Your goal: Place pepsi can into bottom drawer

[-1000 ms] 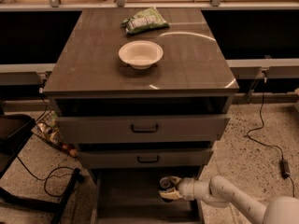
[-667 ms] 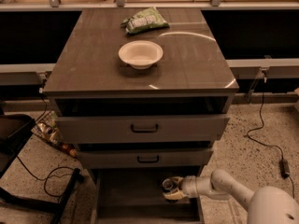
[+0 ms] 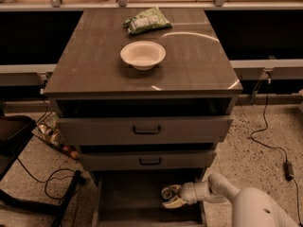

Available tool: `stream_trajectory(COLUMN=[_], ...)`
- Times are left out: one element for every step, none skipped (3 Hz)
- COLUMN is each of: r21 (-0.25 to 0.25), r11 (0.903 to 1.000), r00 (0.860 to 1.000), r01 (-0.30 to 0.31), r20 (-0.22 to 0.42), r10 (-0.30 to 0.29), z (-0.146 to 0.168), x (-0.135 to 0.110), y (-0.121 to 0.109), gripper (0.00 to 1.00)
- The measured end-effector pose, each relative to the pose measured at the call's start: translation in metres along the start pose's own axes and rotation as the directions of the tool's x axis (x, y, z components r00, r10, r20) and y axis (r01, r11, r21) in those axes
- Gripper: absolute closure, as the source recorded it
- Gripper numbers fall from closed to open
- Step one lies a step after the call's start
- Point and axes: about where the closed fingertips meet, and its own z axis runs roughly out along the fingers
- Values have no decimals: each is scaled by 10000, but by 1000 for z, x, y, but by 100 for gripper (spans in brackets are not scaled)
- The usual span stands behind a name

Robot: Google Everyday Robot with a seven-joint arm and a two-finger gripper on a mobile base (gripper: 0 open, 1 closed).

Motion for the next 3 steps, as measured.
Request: stream_trajectory(r21=[-300,-415,-302], r11=[9994,9986,9984], r00=[9998,9993,9987], r01=[195,323,486], r20=[-94,-179,-118], r10=[-198,-330,-490], z=[20,32,35], x=[17,27,35], y=[10,14,15], gripper=[100,100,100])
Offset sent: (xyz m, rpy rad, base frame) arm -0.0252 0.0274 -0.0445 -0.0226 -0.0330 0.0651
